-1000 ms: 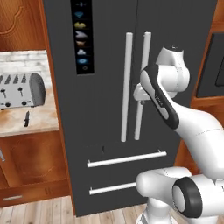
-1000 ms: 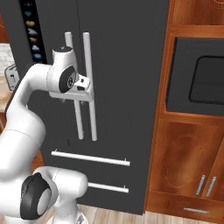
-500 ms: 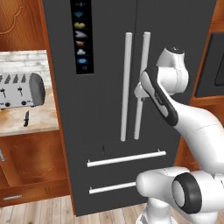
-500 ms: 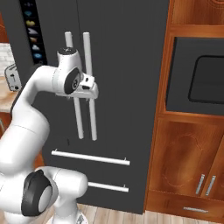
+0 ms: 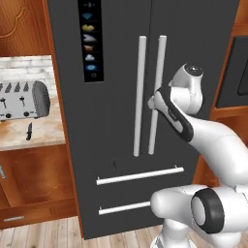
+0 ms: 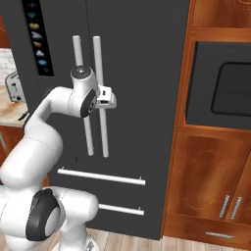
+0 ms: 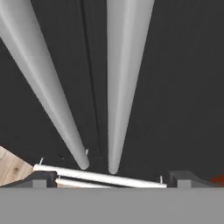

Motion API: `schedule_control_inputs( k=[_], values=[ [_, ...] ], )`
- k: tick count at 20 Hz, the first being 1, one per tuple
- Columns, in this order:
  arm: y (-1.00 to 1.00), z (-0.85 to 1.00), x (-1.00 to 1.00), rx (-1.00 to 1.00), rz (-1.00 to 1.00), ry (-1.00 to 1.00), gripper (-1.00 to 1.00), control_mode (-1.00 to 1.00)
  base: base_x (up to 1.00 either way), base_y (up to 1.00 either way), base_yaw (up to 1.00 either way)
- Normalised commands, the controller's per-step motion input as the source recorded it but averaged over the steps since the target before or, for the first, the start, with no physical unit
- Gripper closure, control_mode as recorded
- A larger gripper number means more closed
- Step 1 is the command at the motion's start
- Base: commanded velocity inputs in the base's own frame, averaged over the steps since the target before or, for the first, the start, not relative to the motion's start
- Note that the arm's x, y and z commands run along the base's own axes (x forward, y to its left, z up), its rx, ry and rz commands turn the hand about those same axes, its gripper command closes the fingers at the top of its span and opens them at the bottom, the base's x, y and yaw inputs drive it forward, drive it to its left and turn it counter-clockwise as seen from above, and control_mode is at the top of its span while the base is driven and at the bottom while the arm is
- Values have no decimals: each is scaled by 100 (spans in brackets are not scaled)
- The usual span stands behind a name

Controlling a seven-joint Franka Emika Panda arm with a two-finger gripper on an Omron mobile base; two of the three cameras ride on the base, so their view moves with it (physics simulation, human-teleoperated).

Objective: Retrieve the butter from the fridge and place it on a plate on the dining table. Then retrieve the butter knife by the fridge and place it near the plate.

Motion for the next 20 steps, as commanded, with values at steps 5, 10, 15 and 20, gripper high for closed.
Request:
schedule_control_inputs(
  k=[5,10,15,20],
  values=[
    [0,0,76,0,-3,0,-100,-100,0,0,0],
    [0,0,65,0,-1,-1,-100,-100,0,0,0],
    [0,-6,46,0,0,-5,-100,-100,0,0,0],
    [0,-8,21,0,0,-13,-100,-100,0,0,0]
  ],
)
